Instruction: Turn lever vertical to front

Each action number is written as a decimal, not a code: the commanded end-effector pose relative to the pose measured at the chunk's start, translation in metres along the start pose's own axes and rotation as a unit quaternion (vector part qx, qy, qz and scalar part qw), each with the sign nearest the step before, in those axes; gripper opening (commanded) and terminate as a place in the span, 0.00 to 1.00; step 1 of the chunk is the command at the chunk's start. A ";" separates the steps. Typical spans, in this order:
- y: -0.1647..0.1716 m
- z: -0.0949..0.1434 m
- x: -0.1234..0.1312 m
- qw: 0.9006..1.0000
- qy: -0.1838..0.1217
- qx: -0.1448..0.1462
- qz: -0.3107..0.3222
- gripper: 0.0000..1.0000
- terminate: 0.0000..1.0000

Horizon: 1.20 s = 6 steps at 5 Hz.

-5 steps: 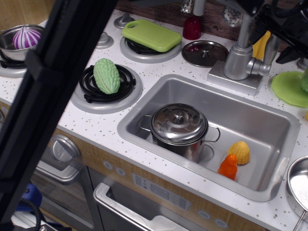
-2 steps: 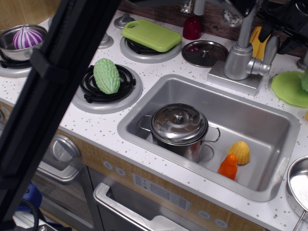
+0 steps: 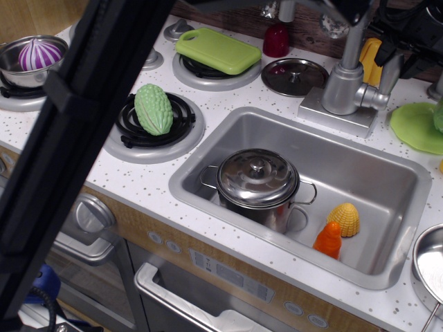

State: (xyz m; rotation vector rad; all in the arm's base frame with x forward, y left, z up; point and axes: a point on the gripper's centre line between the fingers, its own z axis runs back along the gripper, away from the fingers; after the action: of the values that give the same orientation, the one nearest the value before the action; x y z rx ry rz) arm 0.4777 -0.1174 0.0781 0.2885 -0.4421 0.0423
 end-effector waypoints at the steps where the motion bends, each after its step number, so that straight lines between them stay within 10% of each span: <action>1: -0.004 0.033 -0.011 0.998 0.033 -0.032 0.035 0.00 0.00; 5: -0.009 -0.001 -0.044 0.987 0.093 -0.123 0.052 0.00 0.00; 6: -0.006 0.011 -0.041 0.986 0.111 -0.114 0.040 1.00 0.00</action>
State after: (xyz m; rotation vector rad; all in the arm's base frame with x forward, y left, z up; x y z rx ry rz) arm 0.4231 -0.1205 0.0426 0.0725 -0.1127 0.0791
